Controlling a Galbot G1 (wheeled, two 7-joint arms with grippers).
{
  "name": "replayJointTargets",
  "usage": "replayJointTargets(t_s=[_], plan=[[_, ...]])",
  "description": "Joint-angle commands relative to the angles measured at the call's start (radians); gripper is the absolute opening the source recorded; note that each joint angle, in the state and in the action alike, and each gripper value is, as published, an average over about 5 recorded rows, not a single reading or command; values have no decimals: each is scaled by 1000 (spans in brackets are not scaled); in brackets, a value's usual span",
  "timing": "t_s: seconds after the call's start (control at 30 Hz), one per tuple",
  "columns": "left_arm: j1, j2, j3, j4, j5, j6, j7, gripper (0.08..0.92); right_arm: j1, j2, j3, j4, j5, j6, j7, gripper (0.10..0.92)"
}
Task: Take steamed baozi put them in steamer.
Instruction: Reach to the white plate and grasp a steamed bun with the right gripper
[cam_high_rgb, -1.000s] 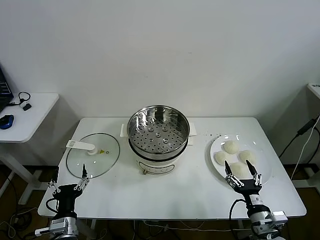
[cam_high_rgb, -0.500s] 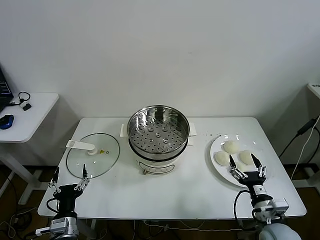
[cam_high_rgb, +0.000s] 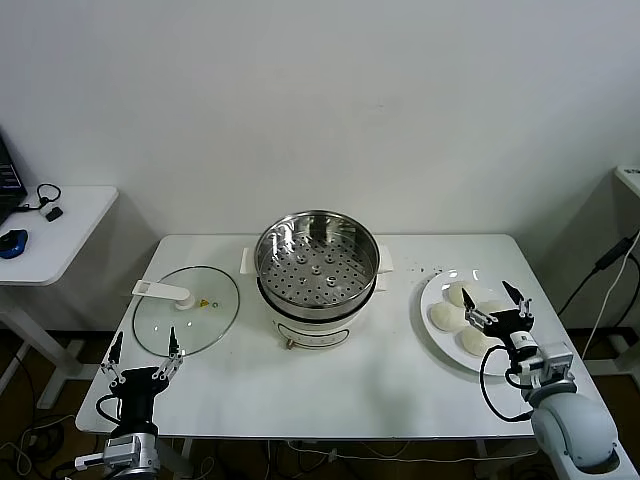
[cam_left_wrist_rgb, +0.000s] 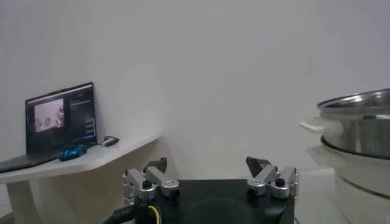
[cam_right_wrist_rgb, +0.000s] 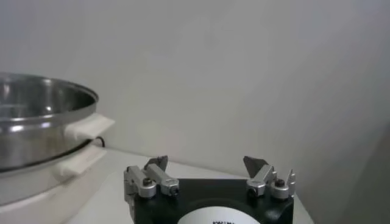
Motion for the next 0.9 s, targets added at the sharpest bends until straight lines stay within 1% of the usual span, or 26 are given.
replayJointTargets(t_s=[0.03,0.4,0.77,0.9], plan=[[1,-49,0,1,1,-2,1,823,130,-171,-55,-84,-73,-83,-97,823],[1,-49,4,4,0,-7,4,823,384,-368,-288,-238,-79,-126,-201,823],[-1,-49,5,10,0,-13,5,823,717,-550,-624,-366,-8,-122,-362,823],[-1,-49,5,12,3,-15,5,823,842,-643,-755,-388,45,-113,-454,823]])
